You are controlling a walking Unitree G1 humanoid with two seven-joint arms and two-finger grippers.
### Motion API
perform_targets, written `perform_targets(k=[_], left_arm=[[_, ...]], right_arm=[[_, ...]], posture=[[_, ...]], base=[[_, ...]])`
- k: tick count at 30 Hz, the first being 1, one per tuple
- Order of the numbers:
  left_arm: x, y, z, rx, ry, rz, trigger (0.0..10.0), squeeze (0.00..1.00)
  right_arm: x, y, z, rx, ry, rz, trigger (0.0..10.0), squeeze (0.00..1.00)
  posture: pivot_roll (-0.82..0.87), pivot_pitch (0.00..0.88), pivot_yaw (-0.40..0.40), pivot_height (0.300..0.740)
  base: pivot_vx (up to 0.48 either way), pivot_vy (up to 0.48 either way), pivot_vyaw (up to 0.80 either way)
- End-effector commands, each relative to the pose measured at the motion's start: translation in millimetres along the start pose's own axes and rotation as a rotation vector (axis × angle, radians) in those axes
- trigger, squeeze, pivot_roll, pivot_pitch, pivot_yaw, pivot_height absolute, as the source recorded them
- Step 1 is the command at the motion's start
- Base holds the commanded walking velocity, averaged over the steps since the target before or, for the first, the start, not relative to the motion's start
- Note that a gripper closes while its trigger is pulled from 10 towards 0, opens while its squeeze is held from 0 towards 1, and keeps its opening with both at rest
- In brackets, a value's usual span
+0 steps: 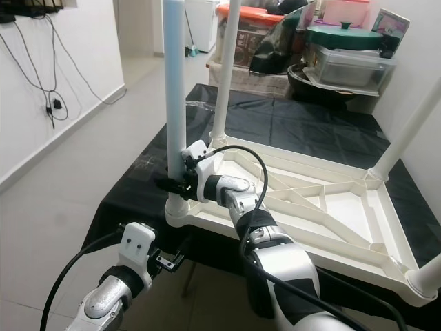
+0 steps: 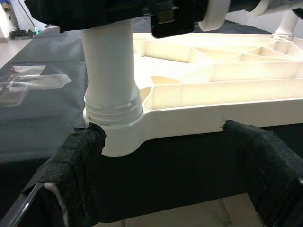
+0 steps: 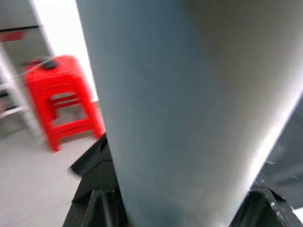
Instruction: Building children table
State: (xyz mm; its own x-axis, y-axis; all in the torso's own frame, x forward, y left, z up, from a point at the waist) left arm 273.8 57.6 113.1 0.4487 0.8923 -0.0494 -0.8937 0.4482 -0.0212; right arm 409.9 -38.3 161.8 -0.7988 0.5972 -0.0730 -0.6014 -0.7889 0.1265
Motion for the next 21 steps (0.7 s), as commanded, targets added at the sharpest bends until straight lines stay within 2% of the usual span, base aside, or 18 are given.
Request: perform_targets(k=[1, 2, 3, 4, 5, 6, 8, 9, 10, 12, 13, 16, 17, 18, 19, 20, 21], left_arm=[[-0.8, 0.1, -0.8, 0.005, -0.003, -0.003, 10.0, 0.0], [-0.8, 0.1, -0.8, 0.005, -0.002, -0.003, 10.0, 0.0], [-0.8, 0.1, -0.8, 0.005, -0.002, -0.003, 10.0, 0.0], [-0.2, 0.1, -0.9, 0.006, -0.001, -0.004, 10.0, 0.0], [-0.2, 0.1, -0.9, 0.006, -0.001, -0.004, 10.0, 0.0], [0.0, 0.2, -0.9, 0.007, 0.0, -0.005, 10.0, 0.0], [0.0, 0.2, -0.9, 0.007, 0.0, -0.005, 10.0, 0.0], [0.2, 0.1, -0.8, 0.007, 0.0, -0.005, 10.0, 0.0], [0.4, -0.1, -0.8, 0.008, 0.0, -0.006, 10.0, 0.0], [0.4, -0.1, -0.8, 0.008, 0.0, -0.006, 10.0, 0.0], [0.4, -0.2, -0.8, 0.008, -0.001, -0.006, 10.0, 0.0], [0.5, -0.6, -0.7, 0.009, -0.002, -0.007, 10.0, 0.0], [0.5, -0.7, -0.8, 0.009, -0.001, -0.006, 10.0, 0.0], [0.3, -0.9, -0.8, 0.009, -0.002, -0.007, 10.0, 0.0], [0.2, -1.0, -0.8, 0.009, -0.003, -0.007, 10.0, 0.0], [0.2, -1.0, -0.8, 0.009, -0.003, -0.007, 10.0, 0.0], [0.2, -1.0, -0.9, 0.009, -0.002, -0.007, 10.0, 0.0]], right_arm=[[-10.9, 5.2, -17.8, 0.034, -0.053, -0.147, 0.0, 0.0], [-16.2, 7.3, -19.5, 0.034, -0.064, -0.2, 0.0, 0.0], [-16.2, 7.3, -19.5, 0.034, -0.064, -0.2, 0.0, 0.0], [-59.3, 36.0, -36.9, 0.084, -0.152, -0.69, 0.0, 0.0], [-59.3, 36.0, -36.9, 0.084, -0.152, -0.69, 0.0, 0.0], [-72.7, 52.8, -44.8, 0.103, -0.193, -0.881, 0.0, 0.0], [-72.7, 52.8, -44.8, 0.103, -0.193, -0.881, 0.0, 0.0], [-81.4, 70.4, -54.7, 0.119, -0.242, -1.053, 0.0, 0.0], [-82.3, 82.2, -65.0, 0.126, -0.302, -1.176, 0.0, 0.0], [-82.3, 82.2, -65.0, 0.126, -0.302, -1.176, 0.0, 0.0], [-79.4, 86.6, -72.2, 0.131, -0.35, -1.24, 0.0, 0.0], [-69.9, 77.7, -70.2, 0.109, -0.366, -1.259, 0.0, 0.0], [-64.8, 68.2, -66.4, 0.087, -0.381, -1.218, 0.0, 0.0], [-59.8, 58.3, -60.4, 0.066, -0.377, -1.178, 10.0, 0.0], [-56.7, 52.5, -56.8, 0.055, -0.376, -1.154, 10.0, 1.0], [-56.7, 52.5, -56.8, 0.055, -0.376, -1.154, 10.0, 1.0], [-51.7, 43.4, -50.9, 0.017, -0.379, -1.093, 10.0, 1.0]], posture=[[0.09, 0.0, -0.102, 0.74], [0.09, 0.0, -0.101, 0.74], [0.09, 0.0, -0.101, 0.74], [0.08, 0.0, -0.091, 0.74], [0.08, 0.0, -0.091, 0.74], [0.08, 0.0, -0.09, 0.74], [0.08, 0.0, -0.09, 0.74], [0.08, 0.0, -0.09, 0.74], [0.08, 0.0, -0.088, 0.74], [0.08, 0.0, -0.088, 0.74], [0.08, 0.0, -0.086, 0.74], [0.08, 0.0, -0.087, 0.74], [0.08, 0.0, -0.088, 0.74], [0.08, 0.0, -0.093, 0.74], [0.08, 0.0, -0.093, 0.74], [0.08, 0.0, -0.093, 0.74], [0.08, 0.0, -0.089, 0.74]], base=[[0.0, 0.0, 0.0], [0.0, 0.0, 0.0], [0.0, 0.0, 0.0], [0.0, 0.0, 0.0], [0.0, 0.0, 0.0], [0.0, 0.0, 0.0], [0.0, 0.0, 0.0], [0.0, 0.0, 0.0], [0.0, 0.0, 0.0], [0.0, 0.0, 0.0], [0.0, 0.0, 0.0], [0.0, 0.0, 0.0], [0.0, 0.0, 0.0], [0.0, 0.0, 0.0], [0.0, 0.0, 0.0], [0.0, 0.0, 0.0], [0.0, 0.0, 0.0]])
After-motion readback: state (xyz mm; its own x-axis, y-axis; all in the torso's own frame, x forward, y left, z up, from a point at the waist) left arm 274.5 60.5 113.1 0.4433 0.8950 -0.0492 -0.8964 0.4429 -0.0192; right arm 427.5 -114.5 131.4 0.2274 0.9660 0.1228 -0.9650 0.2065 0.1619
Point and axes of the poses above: a point about 5 cm out from each wrist's last joint towards the gripper, its own y axis pointing back from the gripper into the wrist, its own z axis along the axis of the wrist's last joint, x = y × z, the point moved 4 cm from there along -y, pointing out of the wrist towards the gripper, and after that the axes turned 4 degrees about y, right-handed, at the moved point
